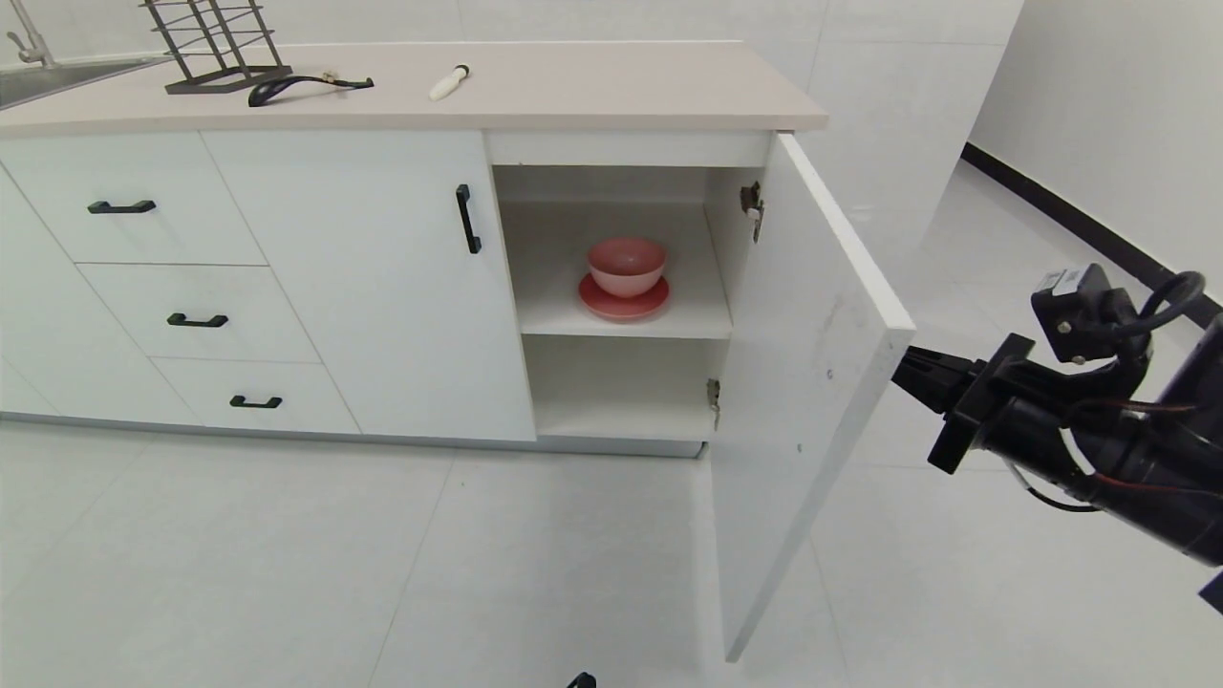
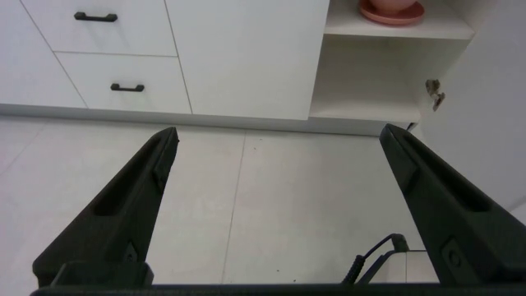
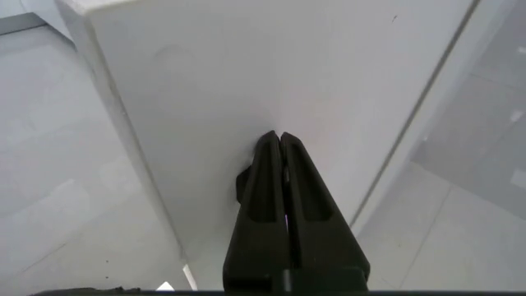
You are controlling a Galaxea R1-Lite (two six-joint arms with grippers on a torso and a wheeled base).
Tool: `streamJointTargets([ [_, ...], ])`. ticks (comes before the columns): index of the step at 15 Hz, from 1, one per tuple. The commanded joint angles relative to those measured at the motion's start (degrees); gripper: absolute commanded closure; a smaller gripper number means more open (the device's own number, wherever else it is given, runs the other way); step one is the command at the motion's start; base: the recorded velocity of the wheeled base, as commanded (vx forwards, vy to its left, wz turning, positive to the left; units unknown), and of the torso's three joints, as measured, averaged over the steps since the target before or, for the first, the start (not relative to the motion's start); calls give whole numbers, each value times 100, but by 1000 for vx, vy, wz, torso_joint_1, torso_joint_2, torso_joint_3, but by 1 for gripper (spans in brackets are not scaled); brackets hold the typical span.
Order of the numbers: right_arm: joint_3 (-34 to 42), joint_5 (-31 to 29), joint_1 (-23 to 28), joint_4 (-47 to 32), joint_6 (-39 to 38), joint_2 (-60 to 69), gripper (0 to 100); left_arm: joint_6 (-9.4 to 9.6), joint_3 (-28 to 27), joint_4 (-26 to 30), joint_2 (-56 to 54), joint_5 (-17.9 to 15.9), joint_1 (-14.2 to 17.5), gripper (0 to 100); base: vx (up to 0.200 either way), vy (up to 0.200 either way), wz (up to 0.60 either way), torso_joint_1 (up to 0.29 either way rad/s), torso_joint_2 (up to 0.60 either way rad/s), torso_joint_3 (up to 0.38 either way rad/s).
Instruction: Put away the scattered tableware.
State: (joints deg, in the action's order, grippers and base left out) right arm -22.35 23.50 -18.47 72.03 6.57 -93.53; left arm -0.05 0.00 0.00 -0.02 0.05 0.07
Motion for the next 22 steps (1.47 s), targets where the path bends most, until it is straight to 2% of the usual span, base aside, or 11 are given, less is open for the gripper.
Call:
streamJointTargets([
  [1,-139,5,-96,12,2,-131,100,-4,0,0,2,4,1,0,0,0,0,0,0,0],
  [8,-569,5,-605,65,2,-465,100,-4,0,0,2,4,1,0,0,0,0,0,0,0],
  [22,-1870,137,-1045,109,-7,-1546,100,-4,0,0,2,4,1,0,0,0,0,0,0,0],
])
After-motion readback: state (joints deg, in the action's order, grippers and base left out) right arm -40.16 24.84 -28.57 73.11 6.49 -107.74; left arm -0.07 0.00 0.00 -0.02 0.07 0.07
